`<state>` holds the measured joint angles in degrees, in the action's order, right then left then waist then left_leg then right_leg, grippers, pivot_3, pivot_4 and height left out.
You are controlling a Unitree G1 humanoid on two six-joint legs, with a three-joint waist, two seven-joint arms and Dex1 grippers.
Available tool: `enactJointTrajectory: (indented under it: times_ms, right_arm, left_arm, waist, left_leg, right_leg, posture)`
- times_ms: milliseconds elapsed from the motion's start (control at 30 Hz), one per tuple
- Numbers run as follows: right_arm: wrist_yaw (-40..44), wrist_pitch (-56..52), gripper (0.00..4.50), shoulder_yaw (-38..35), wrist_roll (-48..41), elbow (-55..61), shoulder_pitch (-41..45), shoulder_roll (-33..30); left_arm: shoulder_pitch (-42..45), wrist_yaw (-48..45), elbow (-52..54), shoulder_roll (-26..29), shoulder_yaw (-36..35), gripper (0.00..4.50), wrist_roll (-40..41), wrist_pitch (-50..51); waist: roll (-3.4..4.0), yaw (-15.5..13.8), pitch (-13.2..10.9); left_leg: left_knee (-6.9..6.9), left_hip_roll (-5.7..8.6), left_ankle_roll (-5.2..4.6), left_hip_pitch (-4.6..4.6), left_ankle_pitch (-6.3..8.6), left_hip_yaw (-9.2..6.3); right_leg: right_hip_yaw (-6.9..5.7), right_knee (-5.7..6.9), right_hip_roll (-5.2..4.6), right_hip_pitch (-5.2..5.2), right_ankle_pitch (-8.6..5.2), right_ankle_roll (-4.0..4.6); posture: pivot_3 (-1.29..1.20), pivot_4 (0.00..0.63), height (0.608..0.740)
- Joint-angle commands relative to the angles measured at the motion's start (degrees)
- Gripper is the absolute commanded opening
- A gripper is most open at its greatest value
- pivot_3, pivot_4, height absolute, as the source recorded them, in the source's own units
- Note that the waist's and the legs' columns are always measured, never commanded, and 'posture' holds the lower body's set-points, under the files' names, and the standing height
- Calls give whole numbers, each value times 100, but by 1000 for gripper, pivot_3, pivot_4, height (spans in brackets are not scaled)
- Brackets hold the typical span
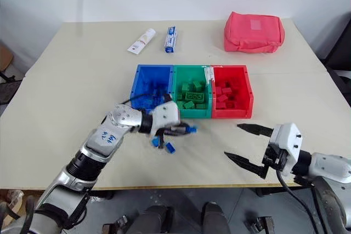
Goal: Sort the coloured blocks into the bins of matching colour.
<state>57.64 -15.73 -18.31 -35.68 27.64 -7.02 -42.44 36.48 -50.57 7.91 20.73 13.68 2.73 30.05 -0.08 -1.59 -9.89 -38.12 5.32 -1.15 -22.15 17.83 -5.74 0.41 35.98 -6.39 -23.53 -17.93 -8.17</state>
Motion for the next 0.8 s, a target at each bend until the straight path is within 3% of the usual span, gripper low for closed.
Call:
enactJointTrajectory:
  times_ms: [33,200,400,600,733,800]
  right_arm:
    - [-297,-127,4500,185,-290,354,201,232]
    - [-557,-2,4500,520,-147,325,599,569]
    - [-414,258,4500,682,91,-28,759,634]
    - [-341,346,4500,682,170,-128,766,617]
    - [-228,339,4500,716,197,-209,792,561]
    - [-45,409,4500,767,282,-284,782,470]
  left_arm:
    - [-256,1169,257,-296,-1169,432,282,466]
    - [-458,2489,654,-798,-2004,432,275,333]
    - [-129,2752,80,-587,-1791,432,139,778]
    - [-122,2337,10,-205,-1737,2353,415,697]
    - [-547,860,-427,503,-1910,3517,860,-875]
    - [-744,278,-815,897,-2107,3517,1045,-1534]
  waist:
    - [0,3,0]
    - [-6,-9,-3]
    - [-8,-115,-3]
    - [-8,-104,-3]
    - [-7,5,-2]
    - [-4,40,0]
  left_leg:
    - [0,0,0,0,0,0]
    - [-5,2,2,-1,-1,0]
    - [-10,15,-2,-1,-2,-1]
    - [-5,11,-1,-1,-1,-1]
    - [-3,4,3,0,-1,1]
    - [1,0,6,1,0,1]
  right_leg:
    - [0,-1,0,0,0,0]
    - [-1,3,5,-2,0,-1]
    - [-3,3,11,1,4,-7]
    - [-3,3,11,-3,4,-7]
    - [-1,4,7,-5,4,-6]
    - [-2,2,2,-6,2,-3]
  posture:
    - [0,150,740]
    - [0,150,740]
    - [0,150,740]
    - [0,150,740]
    - [0,150,740]
    - [0,150,740]
